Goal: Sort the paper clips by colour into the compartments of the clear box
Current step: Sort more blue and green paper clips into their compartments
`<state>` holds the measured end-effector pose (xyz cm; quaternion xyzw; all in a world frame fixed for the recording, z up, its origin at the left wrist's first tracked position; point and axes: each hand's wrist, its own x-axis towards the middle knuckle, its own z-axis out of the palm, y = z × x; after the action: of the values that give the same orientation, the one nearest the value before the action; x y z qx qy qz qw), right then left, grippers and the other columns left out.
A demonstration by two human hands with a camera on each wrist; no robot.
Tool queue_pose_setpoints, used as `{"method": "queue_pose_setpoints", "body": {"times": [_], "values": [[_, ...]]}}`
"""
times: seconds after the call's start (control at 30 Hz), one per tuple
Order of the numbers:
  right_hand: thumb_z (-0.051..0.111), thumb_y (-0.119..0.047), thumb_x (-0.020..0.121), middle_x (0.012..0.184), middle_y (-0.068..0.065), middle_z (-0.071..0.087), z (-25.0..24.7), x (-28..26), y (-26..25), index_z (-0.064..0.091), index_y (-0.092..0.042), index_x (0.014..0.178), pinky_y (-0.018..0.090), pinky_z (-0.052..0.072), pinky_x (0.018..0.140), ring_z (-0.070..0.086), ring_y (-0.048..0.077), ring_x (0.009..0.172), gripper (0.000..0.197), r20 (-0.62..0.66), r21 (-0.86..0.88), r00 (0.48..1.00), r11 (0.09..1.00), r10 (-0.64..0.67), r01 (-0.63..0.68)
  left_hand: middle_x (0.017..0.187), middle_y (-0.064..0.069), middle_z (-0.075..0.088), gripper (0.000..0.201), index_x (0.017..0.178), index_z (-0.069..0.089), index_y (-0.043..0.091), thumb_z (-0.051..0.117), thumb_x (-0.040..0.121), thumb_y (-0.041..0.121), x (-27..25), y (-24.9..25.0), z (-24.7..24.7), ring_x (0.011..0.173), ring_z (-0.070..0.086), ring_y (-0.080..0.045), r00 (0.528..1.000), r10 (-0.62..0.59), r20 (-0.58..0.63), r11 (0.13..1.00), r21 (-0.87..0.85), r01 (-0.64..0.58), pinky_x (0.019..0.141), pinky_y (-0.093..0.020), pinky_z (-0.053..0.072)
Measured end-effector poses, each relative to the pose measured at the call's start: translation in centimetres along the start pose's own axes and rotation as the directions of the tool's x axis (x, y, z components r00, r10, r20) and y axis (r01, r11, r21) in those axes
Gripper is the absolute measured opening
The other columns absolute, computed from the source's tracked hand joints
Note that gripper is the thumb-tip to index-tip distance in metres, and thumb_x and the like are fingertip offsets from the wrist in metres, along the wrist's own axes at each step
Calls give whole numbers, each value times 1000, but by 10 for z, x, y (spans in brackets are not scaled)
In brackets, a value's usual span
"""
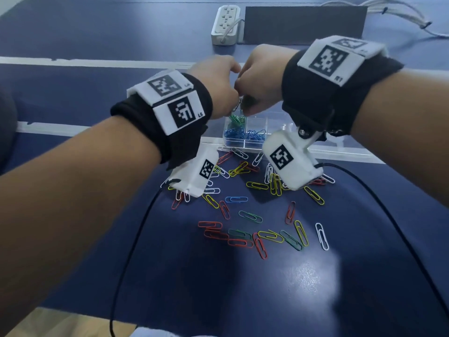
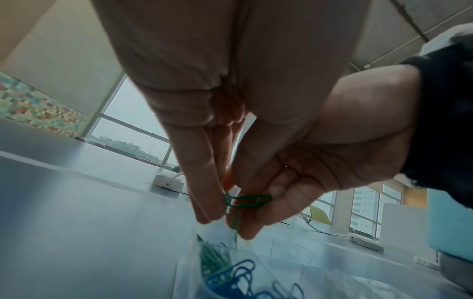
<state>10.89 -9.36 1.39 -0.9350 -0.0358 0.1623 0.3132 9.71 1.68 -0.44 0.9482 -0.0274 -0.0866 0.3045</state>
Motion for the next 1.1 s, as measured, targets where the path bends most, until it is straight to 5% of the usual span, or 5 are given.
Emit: {"method": "queue_pose_setpoints", "body": {"times": [0.2,0.43,0.57,0.7,1.1], "values": [[52,-14,84,44,-1,56,3,-14,-8,49,-13,56,8,19,20,46,11,43,29,-81,-141,996,989,32,-43,107,-18,66,39,111,59,19,54,77,0,-5,-3,4,92,68,-32,999,-16,52,986,-165,25,85,-44,56],[48,-14,85,78,7,67,11,-17,-12,63,-11,80,26,54,73,65,21,68,16,-11,51,1000,998,27,-26,100,-19,67,37,112,54,20,55,81,-1,-9,-11,-1,90,68,-36,999,-8,49,982,-188,17,83,-50,56],[50,-18,87,81,1,65,14,-16,-9,64,-13,96,31,57,78,66,20,74,17,16,92,1000,996,-8,7,85,-5,68,42,121,52,17,50,84,-1,-12,-15,-2,79,65,-27,999,1,36,988,-153,5,78,-48,58],[47,-7,83,98,7,71,14,-22,-7,65,-9,110,38,57,81,69,26,85,33,-6,-96,1000,995,-16,16,83,5,71,47,127,48,22,51,84,4,-15,-17,-3,68,57,-5,1000,18,10,995,-103,-16,64,-26,49],[36,-3,82,102,0,73,14,-27,4,64,-25,104,30,51,71,57,21,71,42,44,-188,996,978,-79,85,99,1,72,45,123,51,27,47,83,7,-19,-15,1,91,61,-17,994,83,69,996,24,-85,90,-32,48]]}}
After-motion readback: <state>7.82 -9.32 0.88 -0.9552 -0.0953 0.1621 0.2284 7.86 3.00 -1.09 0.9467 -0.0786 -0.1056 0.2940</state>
